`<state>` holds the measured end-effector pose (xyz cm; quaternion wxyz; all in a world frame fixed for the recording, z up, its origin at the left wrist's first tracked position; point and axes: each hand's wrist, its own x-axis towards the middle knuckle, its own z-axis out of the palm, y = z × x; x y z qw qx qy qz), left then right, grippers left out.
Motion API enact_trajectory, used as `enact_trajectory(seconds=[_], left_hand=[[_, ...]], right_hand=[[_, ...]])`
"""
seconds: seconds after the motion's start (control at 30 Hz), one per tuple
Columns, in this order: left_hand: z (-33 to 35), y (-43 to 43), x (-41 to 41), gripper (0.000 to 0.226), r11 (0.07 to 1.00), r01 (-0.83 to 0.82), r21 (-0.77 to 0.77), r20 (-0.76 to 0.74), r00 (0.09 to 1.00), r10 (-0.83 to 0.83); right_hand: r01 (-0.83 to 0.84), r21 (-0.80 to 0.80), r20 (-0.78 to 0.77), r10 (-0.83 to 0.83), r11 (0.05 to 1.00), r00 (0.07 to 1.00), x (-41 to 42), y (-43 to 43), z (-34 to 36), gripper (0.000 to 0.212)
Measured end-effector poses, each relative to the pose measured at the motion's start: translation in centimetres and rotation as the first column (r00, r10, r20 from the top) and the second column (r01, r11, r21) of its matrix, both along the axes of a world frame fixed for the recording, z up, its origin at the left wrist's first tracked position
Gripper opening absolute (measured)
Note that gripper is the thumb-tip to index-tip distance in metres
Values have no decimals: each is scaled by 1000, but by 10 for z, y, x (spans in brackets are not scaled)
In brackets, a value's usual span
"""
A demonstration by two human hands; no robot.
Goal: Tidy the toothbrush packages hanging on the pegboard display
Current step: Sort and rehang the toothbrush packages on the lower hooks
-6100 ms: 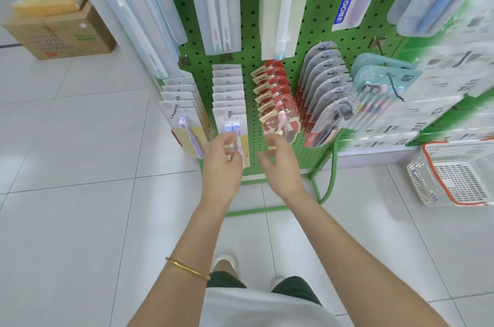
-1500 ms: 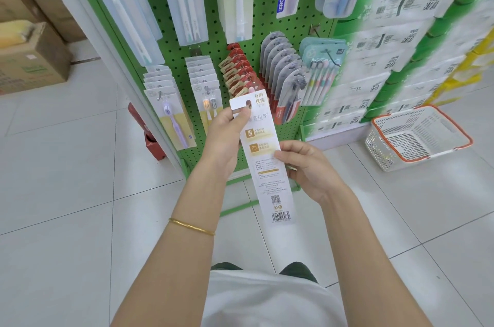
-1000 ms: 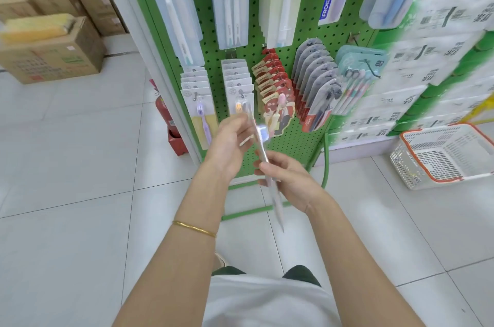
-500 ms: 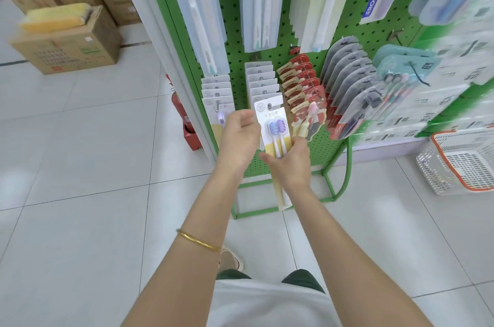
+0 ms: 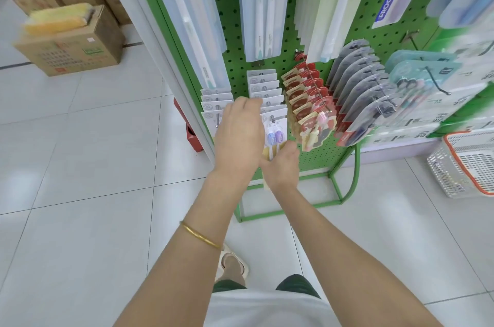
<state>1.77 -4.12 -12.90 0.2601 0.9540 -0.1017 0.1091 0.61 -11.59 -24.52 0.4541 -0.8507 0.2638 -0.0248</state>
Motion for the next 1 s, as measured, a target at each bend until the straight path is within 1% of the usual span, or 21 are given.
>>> enact_trajectory(seconds=[0.07,0.1,0.17,0.27,0.33,0.4,0.47,0.53,0.67,0.8,0.87,1.0], left_hand=[[5,0,8,34,984,4,179,140,990,-29],[5,0,13,30,970,2,242,176,983,-46],[6,0,22,27,927,-5,375,166,984,-62],[6,-2,34,30,891,11,455,162,982,-95],[5,-4,40,25,881,45,470,120,986,-114],[1,-4,46,13,893,82,443,101,985,-141],[2,-5,50,18,894,106,436,46,989,-139],[3,-5,52,20,890,125,439,29,988,-153],[-1,-5,58,18,896,146,419,-13,988,-155],[-2,-7,60,17,904,129,407,-40,992,-123],[-2,-8,61,16,898,118,424,-37,993,-113],[0,-7,59,15,888,71,454,22,996,-91]], right_hand=[[6,-6,-6,-6,1000,1000,3,1,-2,58],[2,-9,-13,-2,1000,1000,3,1,-3,60],[-13,-6,-32,13,1000,999,3,-1,-4,65],[-42,-8,-39,42,999,998,0,-7,-4,78],[-61,-25,-26,60,998,998,-4,-12,-2,79],[-83,-35,10,84,996,996,-8,-17,2,71],[-102,-42,66,104,994,992,-12,-21,6,64],[-114,-48,116,118,992,986,-14,-24,12,61],[-102,-59,205,112,993,972,-14,-25,21,58],[-84,-66,260,98,994,961,-13,-22,25,56],[-87,-72,262,103,994,960,-13,-21,25,55],[-92,-84,253,110,992,961,-16,-19,23,55]])
